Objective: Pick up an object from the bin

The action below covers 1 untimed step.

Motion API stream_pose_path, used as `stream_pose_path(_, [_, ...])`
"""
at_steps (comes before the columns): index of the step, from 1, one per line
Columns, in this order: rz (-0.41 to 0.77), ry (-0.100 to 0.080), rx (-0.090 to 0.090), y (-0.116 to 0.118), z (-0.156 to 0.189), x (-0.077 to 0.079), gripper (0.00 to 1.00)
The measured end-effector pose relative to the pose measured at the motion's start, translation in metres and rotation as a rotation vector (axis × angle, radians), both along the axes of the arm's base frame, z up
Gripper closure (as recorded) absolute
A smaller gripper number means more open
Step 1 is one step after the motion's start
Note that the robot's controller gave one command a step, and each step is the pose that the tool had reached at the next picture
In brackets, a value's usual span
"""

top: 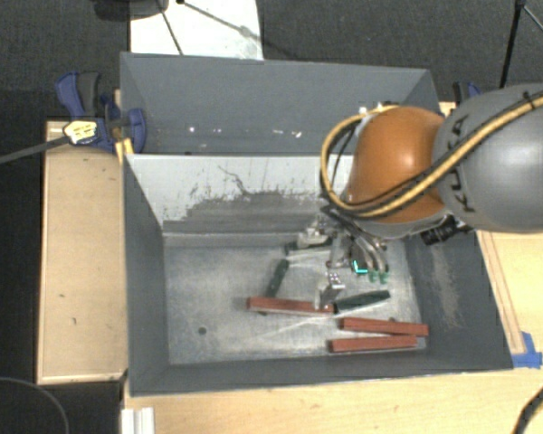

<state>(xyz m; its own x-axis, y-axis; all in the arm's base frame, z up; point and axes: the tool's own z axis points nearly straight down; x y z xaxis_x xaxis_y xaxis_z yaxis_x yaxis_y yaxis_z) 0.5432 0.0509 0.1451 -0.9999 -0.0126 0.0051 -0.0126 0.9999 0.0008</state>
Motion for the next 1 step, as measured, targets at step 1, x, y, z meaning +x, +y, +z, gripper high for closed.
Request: stream_pose_path(1, [-0.001,-0.007,0.000,-0.0002,0.0037,0.0020,0.00])
